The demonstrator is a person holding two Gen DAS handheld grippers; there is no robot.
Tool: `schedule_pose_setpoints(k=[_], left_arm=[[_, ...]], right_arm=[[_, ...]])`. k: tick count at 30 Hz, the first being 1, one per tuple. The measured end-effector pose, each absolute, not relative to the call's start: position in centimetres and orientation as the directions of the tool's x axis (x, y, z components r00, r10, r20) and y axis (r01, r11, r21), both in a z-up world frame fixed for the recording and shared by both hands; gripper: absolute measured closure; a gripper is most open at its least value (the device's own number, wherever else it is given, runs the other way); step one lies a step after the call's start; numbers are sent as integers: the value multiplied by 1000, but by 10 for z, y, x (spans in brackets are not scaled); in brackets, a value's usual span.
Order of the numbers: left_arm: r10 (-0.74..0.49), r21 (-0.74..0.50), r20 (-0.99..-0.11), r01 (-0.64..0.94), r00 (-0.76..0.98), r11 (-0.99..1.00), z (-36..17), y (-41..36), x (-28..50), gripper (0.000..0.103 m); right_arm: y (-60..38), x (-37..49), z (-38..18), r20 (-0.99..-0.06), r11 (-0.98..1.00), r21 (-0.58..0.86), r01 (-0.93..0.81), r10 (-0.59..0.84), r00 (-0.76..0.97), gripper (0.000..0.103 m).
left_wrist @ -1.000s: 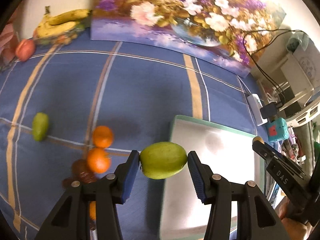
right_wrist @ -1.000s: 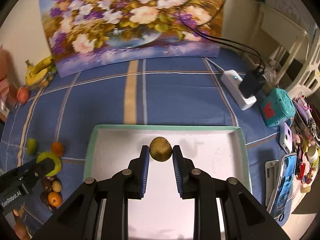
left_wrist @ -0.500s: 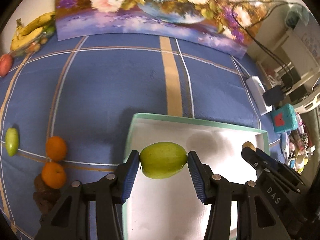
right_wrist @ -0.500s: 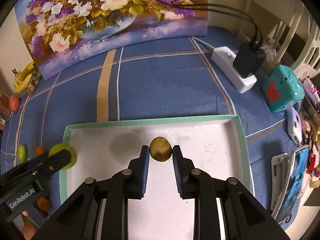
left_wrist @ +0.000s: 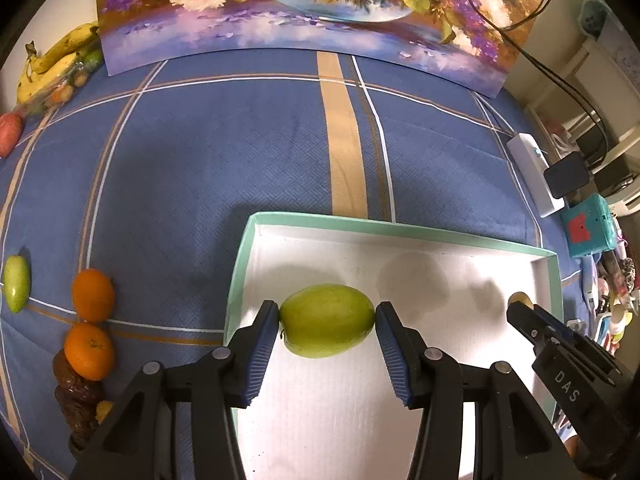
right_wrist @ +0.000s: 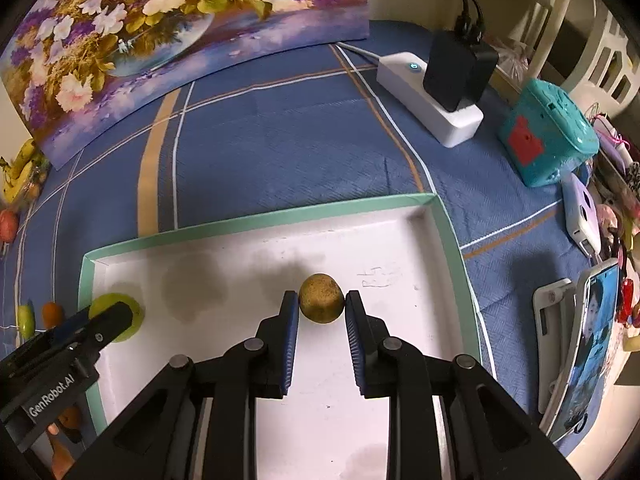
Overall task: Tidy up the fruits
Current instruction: 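Carry the yellow fruit to the tray with the right tool while the left grasps a green pear, then open the right tool to release the yellow fruit while the left tool releases the pear in the tray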
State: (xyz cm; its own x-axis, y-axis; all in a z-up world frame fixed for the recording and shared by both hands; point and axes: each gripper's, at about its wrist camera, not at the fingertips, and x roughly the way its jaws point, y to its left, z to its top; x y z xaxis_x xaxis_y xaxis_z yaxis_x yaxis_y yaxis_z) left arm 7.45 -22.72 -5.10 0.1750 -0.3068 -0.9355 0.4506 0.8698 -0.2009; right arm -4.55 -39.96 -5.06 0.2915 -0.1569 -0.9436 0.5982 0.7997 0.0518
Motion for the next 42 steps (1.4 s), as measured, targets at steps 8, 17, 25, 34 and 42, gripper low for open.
schedule_pose_setpoints(k=[8,17,25,34,42], left_arm=[[-293,-193,-941,439,170,877,-52,-231,76,50],[-290,-178,-936,448,197,876,-37,-229,72,49],[-285,-178,-927,387,241,905,-24,-209,77,48],[-199,-131,-931,230,305,964,-13,-159,86,39],[-102,-70,-943,111,316,991,-19,-131,91,27]], right_arm=[[-399,-45,-52,-945,798,43,601,-162,283,78],[-395,-43,-45,-937,811,41,583,-172,305,77],[-387,-43,-28,-920,828,51,559,-179,350,77],[-370,-39,-17,-907,855,72,514,-159,391,77],[-357,-38,-12,-901,878,61,474,-156,405,50]])
